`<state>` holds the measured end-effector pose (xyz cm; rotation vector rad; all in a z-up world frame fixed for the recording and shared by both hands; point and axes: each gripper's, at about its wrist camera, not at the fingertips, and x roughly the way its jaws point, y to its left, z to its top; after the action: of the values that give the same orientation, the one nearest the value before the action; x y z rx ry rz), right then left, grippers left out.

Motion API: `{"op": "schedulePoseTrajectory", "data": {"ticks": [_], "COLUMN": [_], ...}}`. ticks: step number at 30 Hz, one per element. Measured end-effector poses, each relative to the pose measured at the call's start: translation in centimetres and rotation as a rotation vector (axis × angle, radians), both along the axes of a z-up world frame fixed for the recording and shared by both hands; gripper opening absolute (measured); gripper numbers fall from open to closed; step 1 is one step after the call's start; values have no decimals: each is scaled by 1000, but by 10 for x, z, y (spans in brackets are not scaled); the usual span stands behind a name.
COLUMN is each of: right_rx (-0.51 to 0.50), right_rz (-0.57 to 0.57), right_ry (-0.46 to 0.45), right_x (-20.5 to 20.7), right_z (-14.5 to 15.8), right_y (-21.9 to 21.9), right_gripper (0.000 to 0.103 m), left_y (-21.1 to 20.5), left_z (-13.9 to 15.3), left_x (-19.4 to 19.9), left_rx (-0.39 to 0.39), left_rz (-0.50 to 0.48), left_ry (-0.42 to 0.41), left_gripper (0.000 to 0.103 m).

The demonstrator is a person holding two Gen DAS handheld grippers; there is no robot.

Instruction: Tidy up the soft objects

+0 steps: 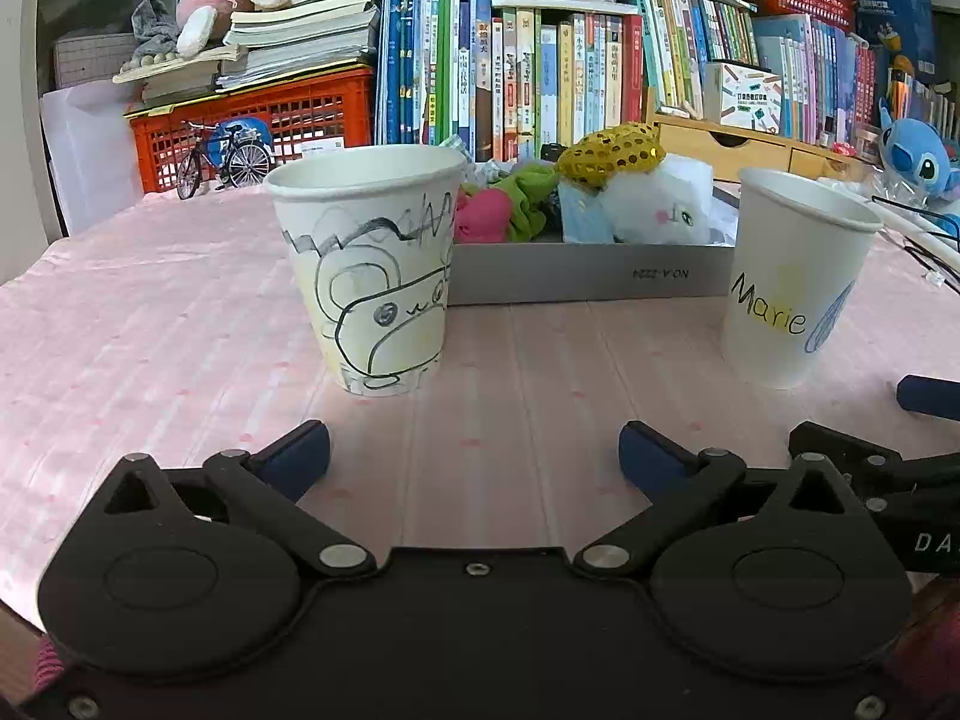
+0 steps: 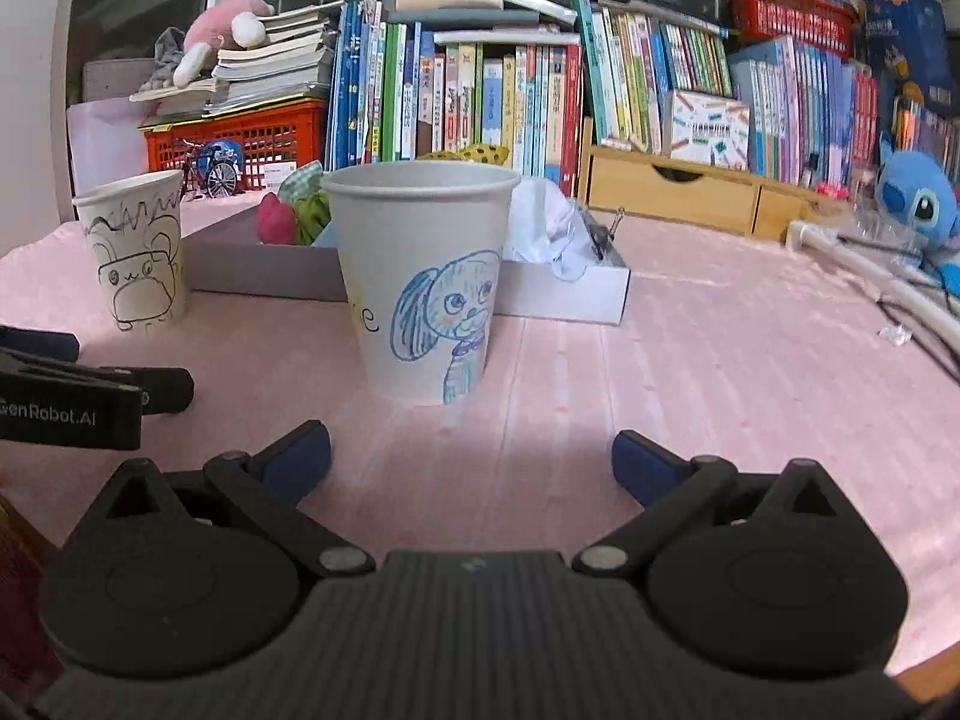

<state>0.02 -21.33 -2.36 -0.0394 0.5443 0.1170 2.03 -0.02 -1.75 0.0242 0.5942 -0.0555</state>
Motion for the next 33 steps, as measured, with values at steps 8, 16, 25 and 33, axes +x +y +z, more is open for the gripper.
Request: {"op": "schedulePoseTrajectory", "data": {"ticks": [8,16,25,33], "right_rx": [-1,1,1,1], "right_rz": [11,18,21,21], "right_ry": [9,16,18,18], "right_x": [1,2,2,2], "right_z": [0,1,1,1], "right_y": [-1,-2,-2,-2], "right_gripper": [103,103,103,103], "left_y": [0,-2,-1,0], "left_z": [1,1,1,1], "left_x": [2,2,3,3], "left_rx": [1,3,4,4], "left_rz": [2,5,2,1], "left_ry": [12,15,22,22], "left_gripper": [103,103,103,103]}}
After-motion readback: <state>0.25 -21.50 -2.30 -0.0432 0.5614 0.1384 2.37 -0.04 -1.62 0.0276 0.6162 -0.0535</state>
